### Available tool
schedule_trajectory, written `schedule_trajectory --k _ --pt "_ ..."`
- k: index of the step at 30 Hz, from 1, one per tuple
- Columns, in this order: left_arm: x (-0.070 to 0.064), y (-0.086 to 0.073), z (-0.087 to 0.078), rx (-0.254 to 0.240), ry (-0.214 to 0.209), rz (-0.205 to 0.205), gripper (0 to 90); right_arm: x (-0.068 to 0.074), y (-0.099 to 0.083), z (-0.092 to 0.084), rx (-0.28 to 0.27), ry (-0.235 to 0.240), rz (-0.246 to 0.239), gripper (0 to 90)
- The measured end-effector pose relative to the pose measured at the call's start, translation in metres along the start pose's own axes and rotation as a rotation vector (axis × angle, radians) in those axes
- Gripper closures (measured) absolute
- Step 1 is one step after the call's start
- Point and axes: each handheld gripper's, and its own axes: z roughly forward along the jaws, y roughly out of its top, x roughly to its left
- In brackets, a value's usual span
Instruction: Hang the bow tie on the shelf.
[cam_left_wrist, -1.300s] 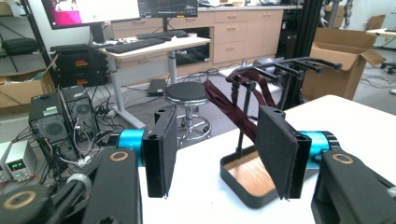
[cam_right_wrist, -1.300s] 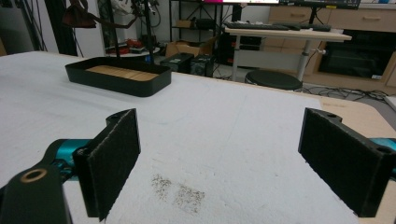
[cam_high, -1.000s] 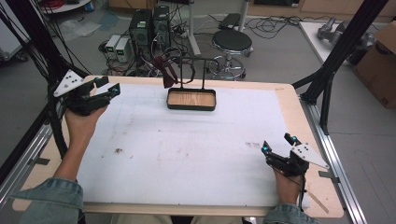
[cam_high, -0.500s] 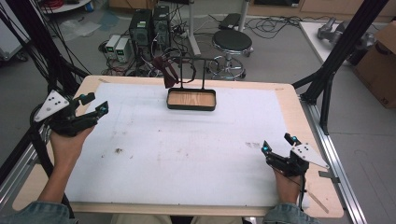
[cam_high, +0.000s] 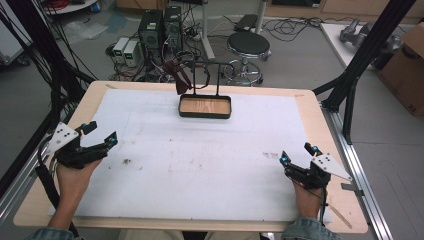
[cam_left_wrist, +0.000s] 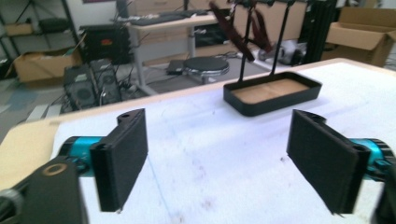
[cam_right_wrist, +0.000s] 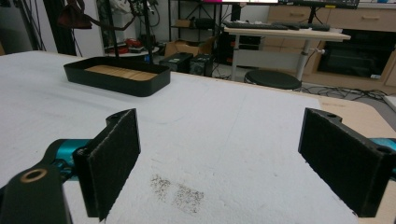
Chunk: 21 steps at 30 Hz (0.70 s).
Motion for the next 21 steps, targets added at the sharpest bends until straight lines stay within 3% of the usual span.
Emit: schedule_trajectory --k 11,14,21 --pt "-0.005 -0.040 -0.004 0.068 0.031 -0.044 16.4 0.001 0.000 0.000 0.004 -0.001 0.001 11.8" --pt "-0.006 -0.044 -0.006 0.096 0.033 -0.039 16.4 0.001 0.000 0.000 0.005 -0.001 0.003 11.8" --pt "-0.009 -0.051 -0.007 0.109 0.028 -0.044 16.4 0.001 0.000 0.001 0.008 0.003 -0.004 11.7"
